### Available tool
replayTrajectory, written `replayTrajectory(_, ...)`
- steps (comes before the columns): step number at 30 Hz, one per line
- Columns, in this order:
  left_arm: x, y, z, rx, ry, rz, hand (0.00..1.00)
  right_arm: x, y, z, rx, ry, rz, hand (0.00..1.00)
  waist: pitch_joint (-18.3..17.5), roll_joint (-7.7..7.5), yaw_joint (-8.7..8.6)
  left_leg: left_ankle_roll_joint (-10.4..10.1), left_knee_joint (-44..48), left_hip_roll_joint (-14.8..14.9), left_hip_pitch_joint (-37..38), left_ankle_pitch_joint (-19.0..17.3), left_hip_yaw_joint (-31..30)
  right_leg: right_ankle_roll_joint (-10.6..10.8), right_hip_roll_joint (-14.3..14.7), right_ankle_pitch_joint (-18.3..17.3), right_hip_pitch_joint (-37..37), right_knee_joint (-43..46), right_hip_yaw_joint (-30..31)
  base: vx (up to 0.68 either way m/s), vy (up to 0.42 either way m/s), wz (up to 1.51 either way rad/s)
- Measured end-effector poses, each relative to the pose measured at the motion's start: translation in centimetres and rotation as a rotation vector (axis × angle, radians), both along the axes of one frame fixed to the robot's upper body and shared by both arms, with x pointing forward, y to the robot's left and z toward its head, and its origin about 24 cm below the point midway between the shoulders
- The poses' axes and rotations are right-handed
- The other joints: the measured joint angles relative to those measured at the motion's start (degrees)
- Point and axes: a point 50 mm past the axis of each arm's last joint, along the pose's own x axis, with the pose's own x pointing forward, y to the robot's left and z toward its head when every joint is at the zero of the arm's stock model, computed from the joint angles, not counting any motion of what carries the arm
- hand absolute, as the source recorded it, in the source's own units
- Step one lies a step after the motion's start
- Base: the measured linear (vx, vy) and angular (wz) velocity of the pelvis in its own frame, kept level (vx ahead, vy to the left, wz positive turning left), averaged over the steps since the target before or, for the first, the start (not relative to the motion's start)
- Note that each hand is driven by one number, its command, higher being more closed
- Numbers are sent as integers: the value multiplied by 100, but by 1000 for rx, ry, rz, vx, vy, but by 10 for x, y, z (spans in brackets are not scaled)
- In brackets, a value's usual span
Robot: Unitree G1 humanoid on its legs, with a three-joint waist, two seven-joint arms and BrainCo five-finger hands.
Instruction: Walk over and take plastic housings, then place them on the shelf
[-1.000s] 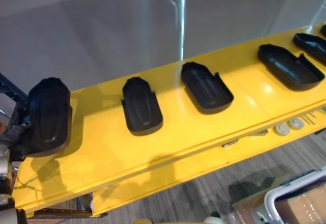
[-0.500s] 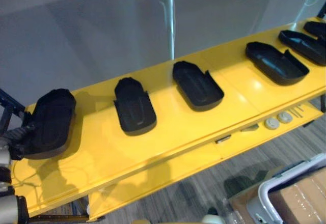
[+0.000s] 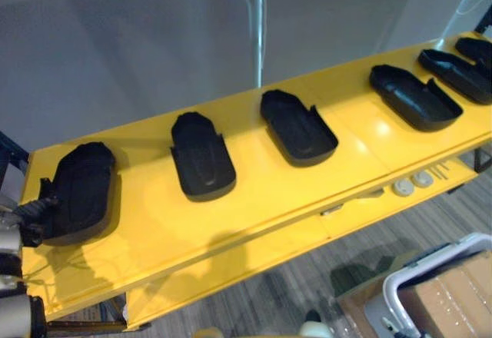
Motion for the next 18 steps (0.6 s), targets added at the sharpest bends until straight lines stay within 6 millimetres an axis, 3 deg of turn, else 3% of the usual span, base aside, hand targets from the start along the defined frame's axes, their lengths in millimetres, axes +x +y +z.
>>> replayTrajectory(5,6,-14,-17,-50,-2,-13,100,5,0,1,-1,-12,4,0,33,43,-4,-13,13,2,-5,-9,16,1,-10,0,3,0,-16,0,0,0)
replayTrajectory(18,9,-18,-24,-14,-39,40,100,5,-2,2,-6,-12,6,0,50,42,-141,-13,205,12,-87,-129,157,25,-46,15,-10,-6,37,-10,5,-2)
